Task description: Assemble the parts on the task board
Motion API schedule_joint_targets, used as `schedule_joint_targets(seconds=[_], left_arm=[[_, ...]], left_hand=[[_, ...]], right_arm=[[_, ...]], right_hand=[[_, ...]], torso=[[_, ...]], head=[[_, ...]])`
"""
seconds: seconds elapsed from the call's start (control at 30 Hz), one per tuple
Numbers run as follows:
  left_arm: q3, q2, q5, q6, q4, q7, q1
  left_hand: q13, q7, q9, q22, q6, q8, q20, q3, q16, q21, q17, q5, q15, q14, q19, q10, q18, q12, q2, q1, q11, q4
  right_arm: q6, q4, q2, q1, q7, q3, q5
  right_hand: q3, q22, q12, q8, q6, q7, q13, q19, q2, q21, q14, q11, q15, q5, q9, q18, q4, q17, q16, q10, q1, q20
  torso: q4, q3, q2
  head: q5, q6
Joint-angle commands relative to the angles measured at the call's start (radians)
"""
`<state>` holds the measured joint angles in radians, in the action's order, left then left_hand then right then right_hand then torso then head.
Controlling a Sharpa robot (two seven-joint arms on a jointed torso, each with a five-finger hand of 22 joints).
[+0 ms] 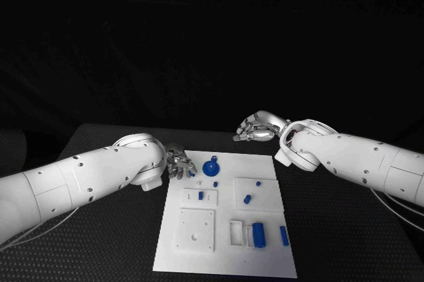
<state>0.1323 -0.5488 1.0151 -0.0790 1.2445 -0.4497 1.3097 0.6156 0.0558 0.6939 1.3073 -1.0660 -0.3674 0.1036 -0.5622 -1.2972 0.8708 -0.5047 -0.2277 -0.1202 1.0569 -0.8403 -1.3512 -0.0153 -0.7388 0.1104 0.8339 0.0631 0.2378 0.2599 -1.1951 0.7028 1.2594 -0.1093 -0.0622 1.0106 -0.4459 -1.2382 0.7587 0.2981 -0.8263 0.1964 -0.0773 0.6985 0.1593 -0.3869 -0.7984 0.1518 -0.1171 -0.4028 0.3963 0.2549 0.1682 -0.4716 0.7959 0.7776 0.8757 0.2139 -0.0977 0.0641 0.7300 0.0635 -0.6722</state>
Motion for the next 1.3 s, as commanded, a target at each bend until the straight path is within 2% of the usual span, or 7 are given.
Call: schedule_joint_targets(seconds=[0.03,0.33,0.53,0.7,0.77,0.8,1.3], left_arm=[[0.004,-0.021,0.046,0.077,0.043,0.007,-0.002],[0.061,-0.084,0.113,0.135,0.135,0.002,-0.005],[0.077,-0.107,0.136,0.161,0.168,0.001,-0.012],[0.094,-0.12,0.156,0.218,0.189,0.007,-0.018],[0.099,-0.125,0.156,0.222,0.197,0.009,-0.021],[0.101,-0.129,0.16,0.228,0.205,0.01,-0.025],[0.101,-0.126,0.203,0.256,0.216,0.015,-0.057]], left_hand=[[0.003,-0.013,-0.002,0.023,-0.023,-0.039,0.105,-0.003,-0.005,0.007,-0.002,-0.005,-0.002,0.008,-0.011,-0.008,0.003,-0.009,-0.003,0.009,0.0,0.004],[0.035,-0.027,-0.021,0.023,-0.05,-0.059,0.125,-0.004,-0.035,0.044,-0.013,-0.016,-0.032,0.048,-0.048,-0.041,-0.002,-0.052,-0.016,0.005,0.015,0.0],[0.062,-0.037,-0.024,0.023,-0.068,-0.077,0.135,-0.003,-0.059,0.065,-0.023,-0.022,-0.048,0.062,-0.062,-0.049,-0.005,-0.084,-0.019,-0.001,0.025,-0.005],[0.077,-0.043,-0.021,0.023,-0.078,-0.091,0.142,-0.003,-0.074,0.078,-0.028,-0.037,-0.058,0.068,-0.069,-0.053,-0.007,-0.102,-0.021,-0.005,0.031,-0.006],[0.085,-0.045,-0.02,0.023,-0.081,-0.098,0.144,-0.005,-0.083,0.086,-0.032,-0.083,-0.061,0.071,-0.072,-0.055,-0.007,-0.112,-0.027,-0.009,0.034,-0.008],[0.087,-0.046,-0.019,0.022,-0.082,-0.101,0.146,-0.005,-0.085,0.088,-0.032,-0.09,-0.063,0.071,-0.073,-0.056,-0.007,-0.115,-0.028,-0.01,0.034,-0.009],[0.099,-0.053,-0.013,0.022,-0.092,-0.119,0.153,-0.006,-0.101,0.103,-0.038,-0.104,-0.071,0.082,-0.083,-0.065,-0.009,-0.134,-0.032,-0.014,0.041,-0.013]], right_arm=[[-0.007,-0.001,0.001,0.0,-0.005,0.0,0.001],[-0.007,-0.005,0.005,0.0,-0.005,0.0,0.001],[-0.007,-0.004,0.006,0.0,-0.005,0.0,0.001],[-0.008,-0.005,0.006,0.0,-0.006,0.0,0.001],[-0.008,-0.006,0.006,0.0,-0.006,0.0,0.001],[-0.008,-0.006,0.006,0.0,-0.006,0.0,0.001],[-0.009,-0.007,0.007,0.0,-0.006,0.0,0.001]], right_hand=[[0.004,-0.001,0.005,0.002,0.005,0.0,0.001,0.004,-0.006,0.007,0.005,0.003,-0.003,-0.006,-0.002,0.007,0.001,0.001,0.005,0.004,0.003,0.004],[0.004,-0.001,0.006,0.002,0.005,0.0,0.001,0.005,-0.006,0.007,0.005,0.003,-0.003,-0.006,-0.002,0.007,0.001,0.001,0.005,0.004,0.003,0.004],[0.004,-0.002,0.006,0.003,0.005,0.0,0.002,0.005,-0.006,0.007,0.005,0.003,-0.003,-0.006,-0.002,0.007,0.001,0.002,0.006,0.004,0.003,0.004],[0.004,-0.002,0.006,0.003,0.004,0.0,0.002,0.005,-0.006,0.007,0.005,0.003,-0.003,-0.006,-0.002,0.007,0.001,0.002,0.006,0.004,0.003,0.004],[0.004,-0.002,0.006,0.003,0.004,0.0,0.002,0.005,-0.006,0.007,0.005,0.003,-0.003,-0.006,-0.002,0.007,0.001,0.002,0.006,0.004,0.003,0.004],[0.004,-0.002,0.006,0.003,0.004,0.0,0.002,0.005,-0.006,0.007,0.005,0.003,-0.003,-0.006,-0.002,0.007,0.001,0.002,0.006,0.004,0.003,0.004],[0.004,-0.002,0.006,0.003,0.004,0.0,0.002,0.005,-0.007,0.008,0.005,0.003,-0.003,-0.007,-0.002,0.007,0.0,0.002,0.006,0.004,0.002,0.004]], torso=[[0.0009,0.0003,0.002],[-0.0007,0.0,0.001],[-0.0008,0.0017,0.001],[0.0001,0.0004,0.001],[0.0004,0.0004,0.001],[0.0004,0.0004,0.001],[0.0015,0.0003,0.002]], head=[[-0.001,-0.001],[-0.004,-0.006],[-0.007,-0.01],[-0.011,-0.008],[-0.011,-0.009],[-0.011,-0.009],[-0.011,-0.013]])
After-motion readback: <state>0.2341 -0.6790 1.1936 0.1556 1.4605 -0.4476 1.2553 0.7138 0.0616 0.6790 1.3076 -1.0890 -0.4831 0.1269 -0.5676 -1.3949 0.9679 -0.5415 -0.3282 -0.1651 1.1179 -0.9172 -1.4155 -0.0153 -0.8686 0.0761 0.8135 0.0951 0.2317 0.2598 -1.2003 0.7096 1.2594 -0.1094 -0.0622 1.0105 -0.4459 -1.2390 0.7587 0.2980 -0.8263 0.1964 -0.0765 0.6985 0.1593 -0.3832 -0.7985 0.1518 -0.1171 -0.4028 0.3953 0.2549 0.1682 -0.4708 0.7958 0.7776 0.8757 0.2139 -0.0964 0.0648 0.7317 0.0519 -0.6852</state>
